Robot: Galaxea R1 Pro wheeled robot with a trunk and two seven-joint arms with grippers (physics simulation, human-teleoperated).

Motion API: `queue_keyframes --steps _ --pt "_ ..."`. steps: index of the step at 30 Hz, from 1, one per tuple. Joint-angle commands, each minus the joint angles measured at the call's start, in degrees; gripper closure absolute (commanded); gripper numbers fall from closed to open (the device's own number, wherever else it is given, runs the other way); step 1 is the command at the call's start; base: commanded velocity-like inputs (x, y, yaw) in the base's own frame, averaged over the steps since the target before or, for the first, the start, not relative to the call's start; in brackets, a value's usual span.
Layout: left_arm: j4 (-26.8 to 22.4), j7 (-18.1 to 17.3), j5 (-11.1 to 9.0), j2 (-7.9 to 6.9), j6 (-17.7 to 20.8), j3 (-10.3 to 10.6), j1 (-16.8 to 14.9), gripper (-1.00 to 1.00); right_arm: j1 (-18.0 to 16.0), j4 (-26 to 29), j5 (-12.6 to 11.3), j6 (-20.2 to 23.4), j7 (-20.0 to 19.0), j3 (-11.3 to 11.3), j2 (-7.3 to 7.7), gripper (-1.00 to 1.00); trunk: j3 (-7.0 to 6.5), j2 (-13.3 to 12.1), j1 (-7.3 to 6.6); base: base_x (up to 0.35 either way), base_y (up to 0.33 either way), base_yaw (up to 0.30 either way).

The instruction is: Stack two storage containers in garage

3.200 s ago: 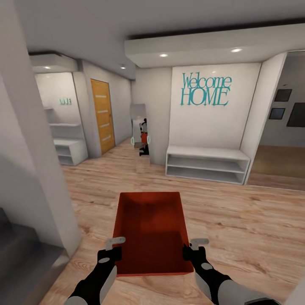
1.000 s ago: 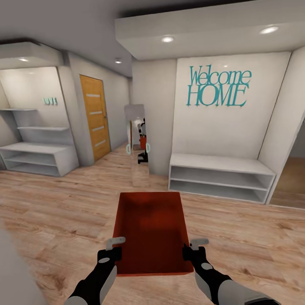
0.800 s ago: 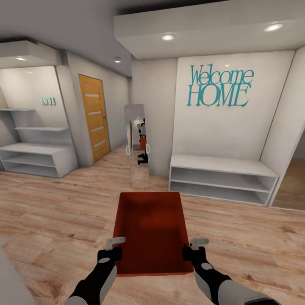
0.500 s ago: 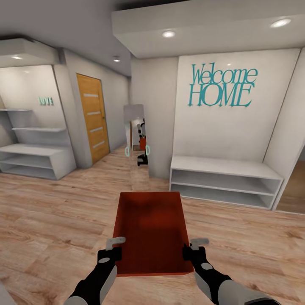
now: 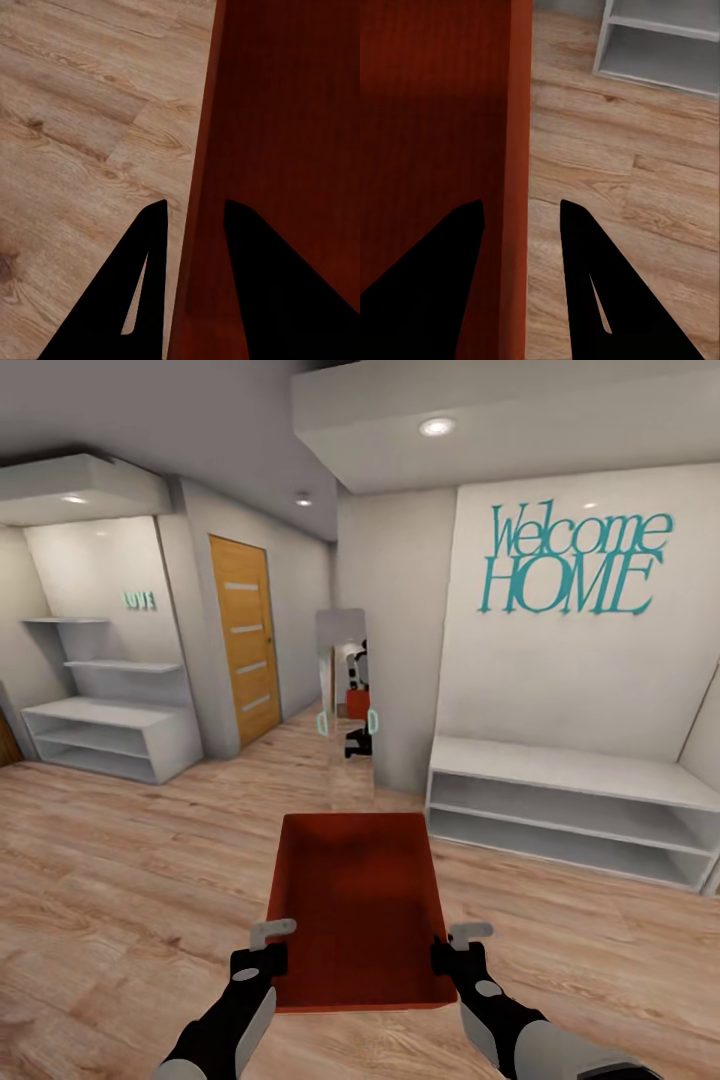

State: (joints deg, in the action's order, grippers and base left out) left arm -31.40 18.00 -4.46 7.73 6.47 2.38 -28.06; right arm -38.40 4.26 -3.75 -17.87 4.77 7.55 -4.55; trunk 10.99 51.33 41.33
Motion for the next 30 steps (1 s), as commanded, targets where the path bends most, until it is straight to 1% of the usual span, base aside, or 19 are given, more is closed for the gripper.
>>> queue_keyframes --steps 1,17,30 --pt "-1.82 0.37 -0.11 -0.19 0.3 -1.15 -0.06 1.0 -0.01 -0.11 0.32 0.02 0.07 -0.08 0.07 1.0 0.08 0.06 0.04 0.322 0.0 0.108" --pt "-1.82 0.37 -0.11 -0.18 0.3 -1.15 -0.06 1.0 -0.01 -0.13 0.32 0.02 0.07 -0.08 0.07 1.0 0.05 0.06 0.04 0.322 0.0 0.024" --pt "-1.82 0.37 -0.11 -0.17 0.3 -1.15 -0.06 1.0 -0.01 -0.12 0.32 0.02 0.07 -0.08 0.07 1.0 0.05 0.06 0.04 0.322 0.0 0.251"
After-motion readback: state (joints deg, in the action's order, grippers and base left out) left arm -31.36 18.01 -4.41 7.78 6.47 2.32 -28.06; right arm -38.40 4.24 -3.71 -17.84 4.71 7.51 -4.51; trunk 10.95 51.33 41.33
